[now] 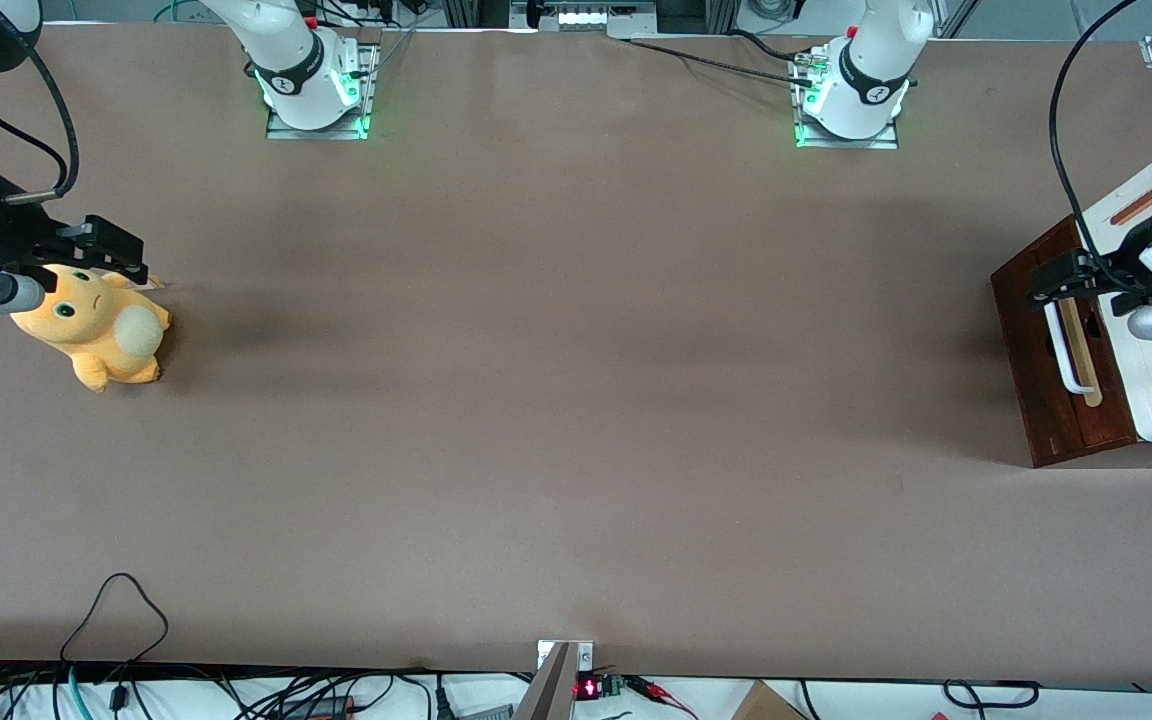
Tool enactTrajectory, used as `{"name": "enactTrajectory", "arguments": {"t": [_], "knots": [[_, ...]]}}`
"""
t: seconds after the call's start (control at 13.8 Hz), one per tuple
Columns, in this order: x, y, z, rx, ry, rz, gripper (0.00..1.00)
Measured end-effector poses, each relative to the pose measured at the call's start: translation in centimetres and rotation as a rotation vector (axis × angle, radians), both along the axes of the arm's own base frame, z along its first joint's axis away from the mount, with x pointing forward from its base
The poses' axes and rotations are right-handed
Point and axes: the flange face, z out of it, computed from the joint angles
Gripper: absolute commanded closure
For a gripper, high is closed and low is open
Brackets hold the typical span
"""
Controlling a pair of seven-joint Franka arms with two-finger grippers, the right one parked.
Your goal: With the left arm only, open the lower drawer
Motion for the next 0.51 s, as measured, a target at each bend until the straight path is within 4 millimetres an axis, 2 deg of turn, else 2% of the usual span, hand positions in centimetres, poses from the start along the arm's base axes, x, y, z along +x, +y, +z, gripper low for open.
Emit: {"name": "enactTrajectory", "arguments": {"t": [0.51], "knots": [[-0.03, 0.12, -0.17, 0.000, 0.008, 0.002, 0.00]]}}
